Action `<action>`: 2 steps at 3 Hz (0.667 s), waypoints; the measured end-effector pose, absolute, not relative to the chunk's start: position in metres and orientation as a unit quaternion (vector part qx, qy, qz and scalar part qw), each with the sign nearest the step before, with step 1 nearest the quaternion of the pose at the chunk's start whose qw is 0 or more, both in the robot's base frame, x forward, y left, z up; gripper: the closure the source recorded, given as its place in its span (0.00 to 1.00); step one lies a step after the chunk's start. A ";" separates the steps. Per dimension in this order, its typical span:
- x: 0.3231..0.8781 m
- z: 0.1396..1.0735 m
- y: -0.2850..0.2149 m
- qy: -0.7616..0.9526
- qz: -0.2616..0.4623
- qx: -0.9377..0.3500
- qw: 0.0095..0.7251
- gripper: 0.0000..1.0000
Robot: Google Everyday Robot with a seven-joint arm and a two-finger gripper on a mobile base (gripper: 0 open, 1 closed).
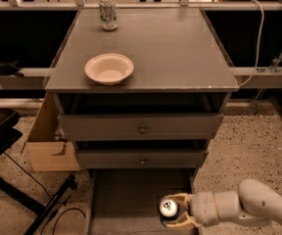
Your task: Pick pepsi can from bottom drawer and place on counter
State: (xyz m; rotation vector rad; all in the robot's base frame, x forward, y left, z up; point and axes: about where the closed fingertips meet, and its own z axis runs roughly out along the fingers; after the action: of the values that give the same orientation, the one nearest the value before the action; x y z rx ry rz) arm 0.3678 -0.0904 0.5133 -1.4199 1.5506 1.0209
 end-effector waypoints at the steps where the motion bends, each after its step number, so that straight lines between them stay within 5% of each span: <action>1: 0.394 0.603 -0.104 0.655 0.374 -0.518 0.403 1.00; 2: 0.396 0.605 -0.104 0.654 0.374 -0.519 0.404 1.00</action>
Offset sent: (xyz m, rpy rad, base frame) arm 0.0221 -0.0122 0.0740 -0.0111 0.0146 -0.1100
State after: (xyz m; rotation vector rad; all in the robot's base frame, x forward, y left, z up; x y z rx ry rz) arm 0.3956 -0.1037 0.6049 -1.3105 1.6524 0.9436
